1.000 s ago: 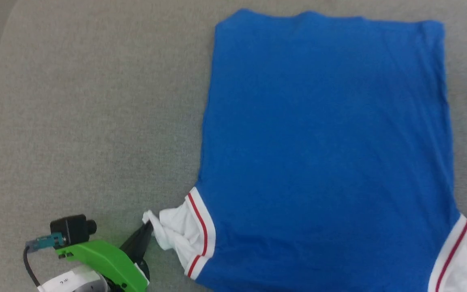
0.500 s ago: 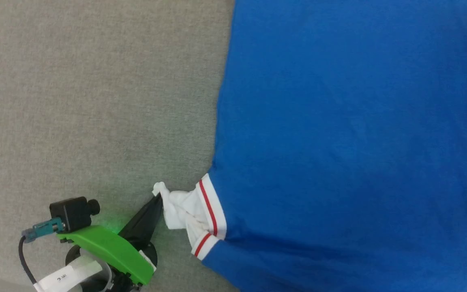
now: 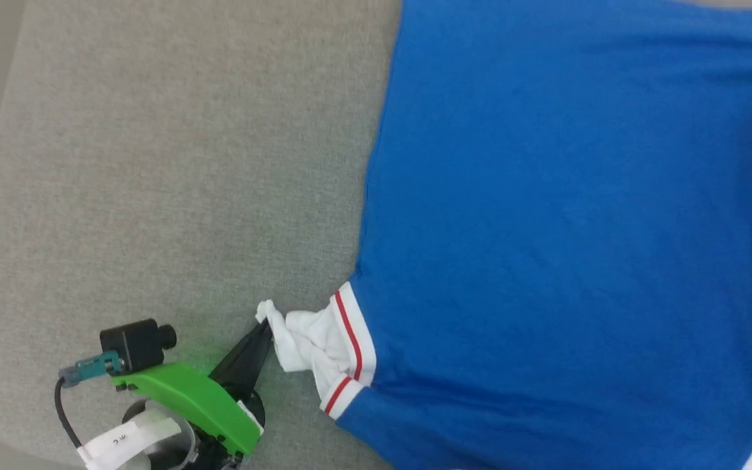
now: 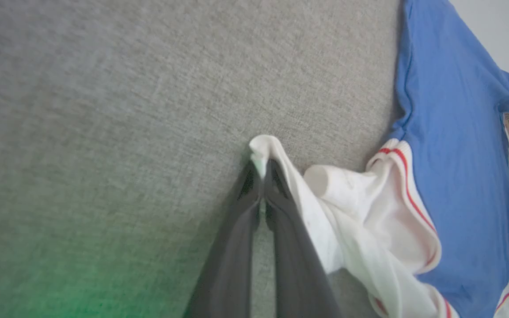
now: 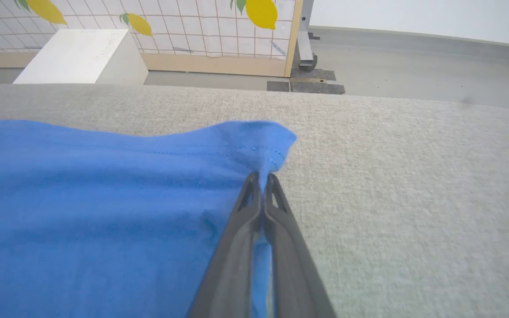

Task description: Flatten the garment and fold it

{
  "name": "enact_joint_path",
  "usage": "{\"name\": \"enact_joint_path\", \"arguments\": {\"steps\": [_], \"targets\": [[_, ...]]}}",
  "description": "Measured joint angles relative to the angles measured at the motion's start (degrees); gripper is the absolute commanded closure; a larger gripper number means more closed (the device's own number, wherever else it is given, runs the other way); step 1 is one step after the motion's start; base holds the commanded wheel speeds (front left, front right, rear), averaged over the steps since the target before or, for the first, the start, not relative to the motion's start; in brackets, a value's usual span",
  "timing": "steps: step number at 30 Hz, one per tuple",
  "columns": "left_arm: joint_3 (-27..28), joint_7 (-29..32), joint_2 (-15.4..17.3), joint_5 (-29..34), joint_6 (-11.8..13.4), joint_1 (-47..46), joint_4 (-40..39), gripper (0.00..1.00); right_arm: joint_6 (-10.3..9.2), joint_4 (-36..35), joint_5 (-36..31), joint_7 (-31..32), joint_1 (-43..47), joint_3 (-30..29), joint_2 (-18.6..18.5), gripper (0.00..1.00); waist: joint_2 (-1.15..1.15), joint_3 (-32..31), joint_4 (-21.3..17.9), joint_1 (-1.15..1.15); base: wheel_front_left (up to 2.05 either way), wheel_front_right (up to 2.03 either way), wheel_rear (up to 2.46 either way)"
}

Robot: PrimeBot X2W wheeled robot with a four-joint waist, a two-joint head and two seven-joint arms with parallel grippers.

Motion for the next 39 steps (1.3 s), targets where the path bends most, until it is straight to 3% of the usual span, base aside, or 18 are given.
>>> {"name": "enact_joint_path", "arguments": {"steps": [2,3,8,16,25,33,34,35,36,39], "targets": [[0.0,0.0,0.0,0.0,0.5,0.4,0.7,1.00,0.00,-1.0,1.7,-5.5,4.5,0.5,0.0,1.00,0.00,-1.7,-0.1,0.00,0.00,0.00,0.00],[0.3,0.4,0.3,0.0,1.1,2.1,1.8,1.00,0.00,-2.7,2.2,-12.1,11.9,0.2,-0.1,1.00,0.00,-4.6,-0.5,0.00,0.00,0.00,0.00],[0.4,2.0,1.3,0.0,3.4,6.9,1.9,1.00,0.00,-7.7,1.9,-14.1,24.1,-4.7,2.4,1.00,0.00,-10.2,-1.4,0.00,0.00,0.00,0.00],[0.1,3.9,2.0,0.0,5.2,11.7,1.4,1.00,0.00,-15.8,1.9,0.6,40.7,-10.4,10.8,1.00,0.00,-18.1,-4.2,-0.01,0.00,0.00,0.00],[0.1,4.5,2.4,0.0,6.2,13.2,-0.2,1.00,0.01,-18.4,4.9,19.2,49.1,-11.9,12.1,1.00,0.00,-22.6,-8.4,-0.01,0.00,0.00,0.00],[-0.2,4.6,2.5,0.0,6.3,13.2,-0.7,1.00,0.01,-17.6,7.9,21.1,49.4,-11.8,12.0,1.00,0.00,-22.6,-9.3,-0.01,0.00,0.00,0.00],[-0.2,4.6,2.5,0.0,6.4,13.1,-0.7,1.00,0.00,-17.7,7.9,20.1,49.3,-11.9,12.1,0.65,0.00,-22.5,-9.2,-0.01,0.00,0.00,0.00],[-0.2,4.6,2.5,0.0,6.4,13.1,-0.7,1.00,0.00,-17.8,7.9,19.0,49.3,-11.9,12.1,0.45,0.00,-22.5,-9.2,-0.01,0.00,0.00,0.00],[-0.2,4.6,2.6,0.0,6.4,13.1,-0.7,1.00,0.00,-17.9,8.0,17.8,49.3,-11.7,12.1,0.00,0.00,-22.5,-9.1,-0.01,0.00,0.00,0.00],[-0.4,4.6,2.6,0.0,6.4,13.0,-0.6,1.00,0.00,-19.1,8.9,11.9,47.9,-11.0,12.2,0.00,0.00,-22.5,-8.9,-0.01,0.00,0.00,0.00]]}}
